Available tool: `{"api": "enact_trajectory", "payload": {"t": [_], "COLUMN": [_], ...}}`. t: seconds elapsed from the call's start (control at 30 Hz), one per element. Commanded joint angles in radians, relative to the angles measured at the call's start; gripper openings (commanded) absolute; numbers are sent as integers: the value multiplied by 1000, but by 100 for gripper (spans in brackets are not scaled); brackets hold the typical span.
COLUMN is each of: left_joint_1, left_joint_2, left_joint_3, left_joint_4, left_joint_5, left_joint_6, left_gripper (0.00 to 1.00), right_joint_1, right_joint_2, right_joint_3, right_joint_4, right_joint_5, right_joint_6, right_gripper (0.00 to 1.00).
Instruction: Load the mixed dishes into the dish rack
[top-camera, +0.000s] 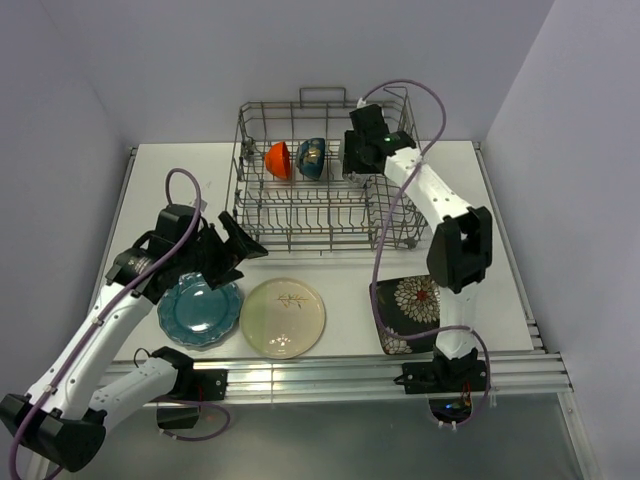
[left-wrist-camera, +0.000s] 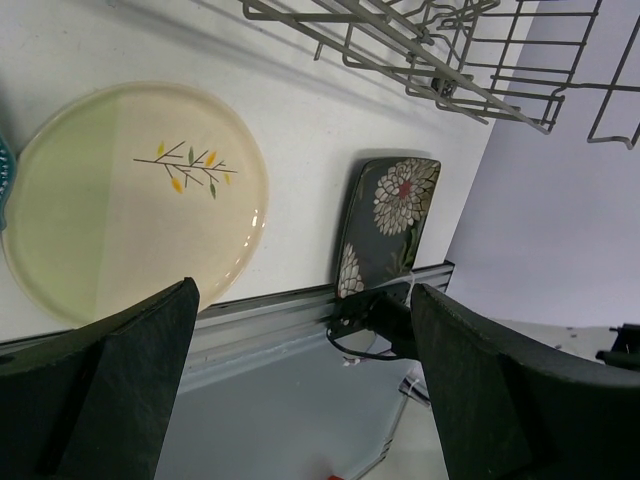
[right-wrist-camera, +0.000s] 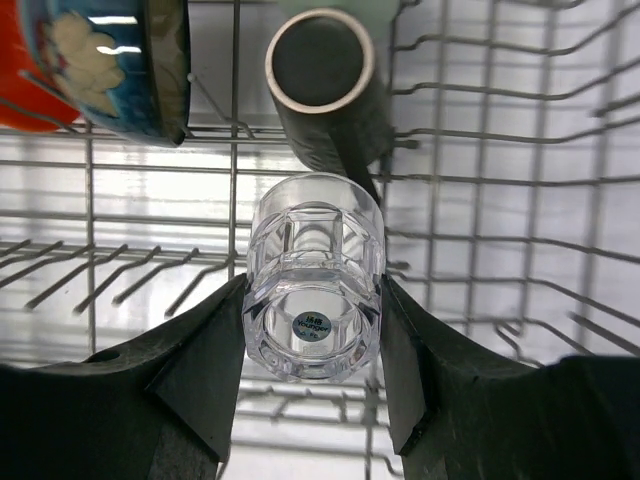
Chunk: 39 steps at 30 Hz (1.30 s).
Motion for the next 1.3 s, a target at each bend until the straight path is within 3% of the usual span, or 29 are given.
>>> {"api": "enact_trajectory", "payload": {"t": [0.0,0.43,0.87,1.27], "left_joint_1": [4,4,4,4], "left_joint_2": [15,55,58,53], "left_joint_3": [-5,9,36,27], "left_joint_4": [47,-3,-46,-138], "left_joint_5": [28,37,37,-31], "left_joint_6": [16,76,115,159], "left_gripper": [93,93,94,94], "right_joint_1": [-20,-22,-19,-19], "right_joint_2": [-169,-284,-177,-86], "right_joint_3": [-18,-161,-147,-150], "right_joint_4": [5,-84,-118,-89], "right_joint_5": [72,86,-17,90], "right_joint_6": [-23,-11,13,-9], "right_gripper": [0,0,0,0]}}
